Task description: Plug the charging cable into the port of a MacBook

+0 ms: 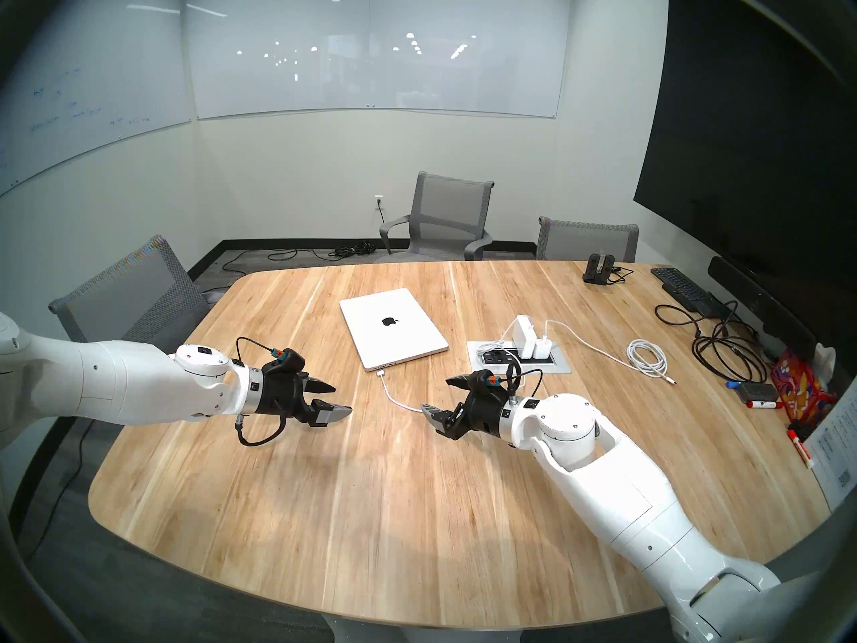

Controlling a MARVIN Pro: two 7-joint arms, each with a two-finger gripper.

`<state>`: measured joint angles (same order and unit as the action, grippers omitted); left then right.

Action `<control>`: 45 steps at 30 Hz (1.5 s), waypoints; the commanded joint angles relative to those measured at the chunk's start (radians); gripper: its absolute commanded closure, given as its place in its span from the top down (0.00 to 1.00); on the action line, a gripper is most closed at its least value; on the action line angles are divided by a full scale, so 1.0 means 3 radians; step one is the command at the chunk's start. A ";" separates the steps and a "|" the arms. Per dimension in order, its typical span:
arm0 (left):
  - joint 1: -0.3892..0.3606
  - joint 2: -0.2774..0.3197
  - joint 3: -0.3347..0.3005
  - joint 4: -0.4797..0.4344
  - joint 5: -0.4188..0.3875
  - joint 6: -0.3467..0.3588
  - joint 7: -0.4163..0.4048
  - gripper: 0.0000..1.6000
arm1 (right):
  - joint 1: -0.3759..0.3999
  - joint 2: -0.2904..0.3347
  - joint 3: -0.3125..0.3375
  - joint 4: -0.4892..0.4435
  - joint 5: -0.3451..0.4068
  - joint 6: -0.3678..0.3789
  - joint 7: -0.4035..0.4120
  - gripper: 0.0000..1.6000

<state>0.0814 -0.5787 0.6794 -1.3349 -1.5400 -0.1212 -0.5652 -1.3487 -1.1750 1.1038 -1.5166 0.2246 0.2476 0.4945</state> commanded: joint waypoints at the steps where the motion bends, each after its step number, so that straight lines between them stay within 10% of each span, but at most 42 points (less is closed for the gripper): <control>1: -0.0122 0.0087 -0.0052 -0.0061 -0.0012 0.0029 0.0017 1.00 | 0.0029 -0.0009 0.0002 -0.0074 -0.0007 -0.0022 0.0000 1.00; 45: -0.0117 0.0101 -0.0069 -0.0075 0.0001 0.0048 0.0029 1.00 | 0.0638 -0.0673 -0.0366 0.0699 -0.0206 0.0147 -0.0122 1.00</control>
<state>0.0642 -0.5448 0.6728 -1.3605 -1.5385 -0.1036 -0.5588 -1.2215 -1.3052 0.9999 -1.3314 0.1596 0.3091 0.4676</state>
